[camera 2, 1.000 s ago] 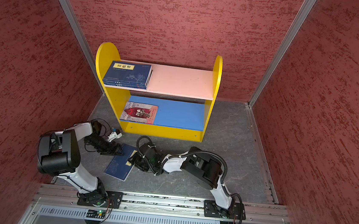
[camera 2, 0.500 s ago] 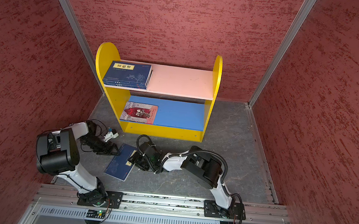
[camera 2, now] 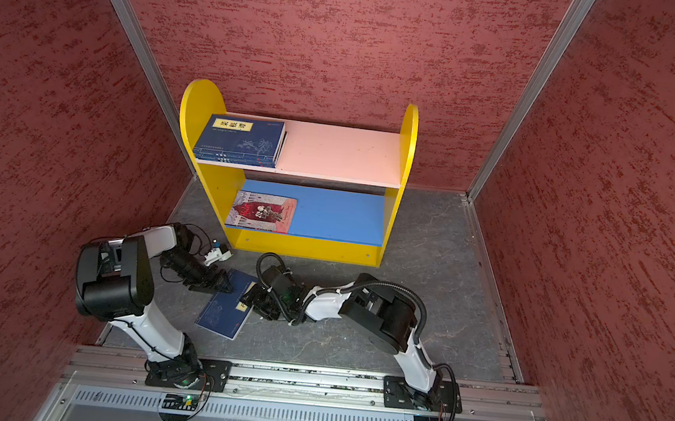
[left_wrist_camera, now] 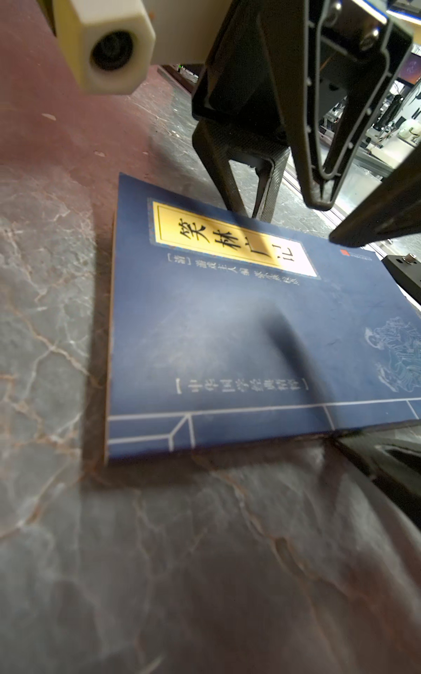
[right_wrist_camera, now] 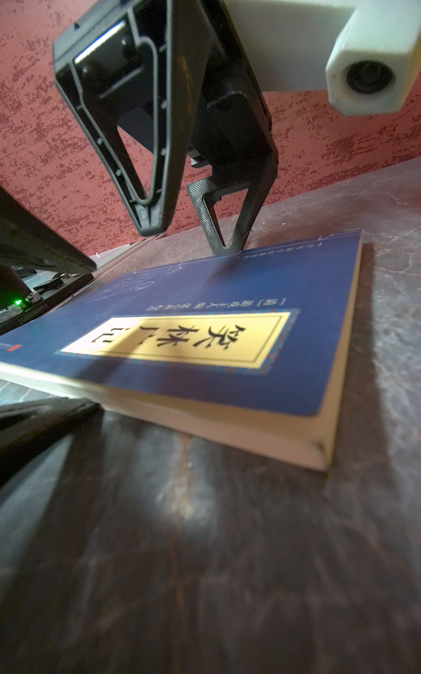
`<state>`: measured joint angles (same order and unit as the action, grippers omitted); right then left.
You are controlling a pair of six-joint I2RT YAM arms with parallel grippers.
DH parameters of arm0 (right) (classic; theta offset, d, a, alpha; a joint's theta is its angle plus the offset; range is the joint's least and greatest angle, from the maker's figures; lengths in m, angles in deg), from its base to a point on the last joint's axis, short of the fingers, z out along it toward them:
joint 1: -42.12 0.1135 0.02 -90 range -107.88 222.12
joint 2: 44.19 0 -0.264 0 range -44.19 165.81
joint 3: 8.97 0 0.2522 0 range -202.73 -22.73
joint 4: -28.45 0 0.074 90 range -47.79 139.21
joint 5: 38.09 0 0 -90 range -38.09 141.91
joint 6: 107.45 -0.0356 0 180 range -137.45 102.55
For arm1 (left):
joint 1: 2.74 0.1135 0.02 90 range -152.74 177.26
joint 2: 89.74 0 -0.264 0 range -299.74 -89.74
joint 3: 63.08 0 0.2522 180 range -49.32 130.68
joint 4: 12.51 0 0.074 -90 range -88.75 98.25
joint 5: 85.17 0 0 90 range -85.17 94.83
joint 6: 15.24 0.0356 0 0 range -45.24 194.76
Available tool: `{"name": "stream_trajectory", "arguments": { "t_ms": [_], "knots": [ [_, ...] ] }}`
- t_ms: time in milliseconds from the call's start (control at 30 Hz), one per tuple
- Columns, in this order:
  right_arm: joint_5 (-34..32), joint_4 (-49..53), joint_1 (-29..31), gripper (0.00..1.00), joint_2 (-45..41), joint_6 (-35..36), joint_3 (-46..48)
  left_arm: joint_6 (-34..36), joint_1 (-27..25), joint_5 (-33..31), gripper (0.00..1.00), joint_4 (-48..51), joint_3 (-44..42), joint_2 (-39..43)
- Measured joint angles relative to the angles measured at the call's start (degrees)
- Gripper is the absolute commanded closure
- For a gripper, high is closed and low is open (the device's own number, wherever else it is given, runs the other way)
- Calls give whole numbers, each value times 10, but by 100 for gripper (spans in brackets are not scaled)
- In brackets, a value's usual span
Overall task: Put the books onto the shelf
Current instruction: 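Close the left gripper on the raised edge of the book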
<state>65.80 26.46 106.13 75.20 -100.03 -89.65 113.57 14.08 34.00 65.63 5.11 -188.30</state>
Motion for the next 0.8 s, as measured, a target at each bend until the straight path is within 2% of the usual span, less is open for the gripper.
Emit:
{"name": "stream_trajectory", "arguments": {
  "t_ms": [233, 567, 800],
  "knots": [
    [-7, -15, 0, 44, -9, -12, 20, -6, -21, -5, 28, -16, -3, 12],
    [-22, -30, 0, 44, -15, -24, 35, 10, -28, 10, 24, -3, 0, 17],
    [-25, -59, -2, 44, -16, -31, 51, 19, -28, 36, 37, 29, 21, -4]
  ]
}}
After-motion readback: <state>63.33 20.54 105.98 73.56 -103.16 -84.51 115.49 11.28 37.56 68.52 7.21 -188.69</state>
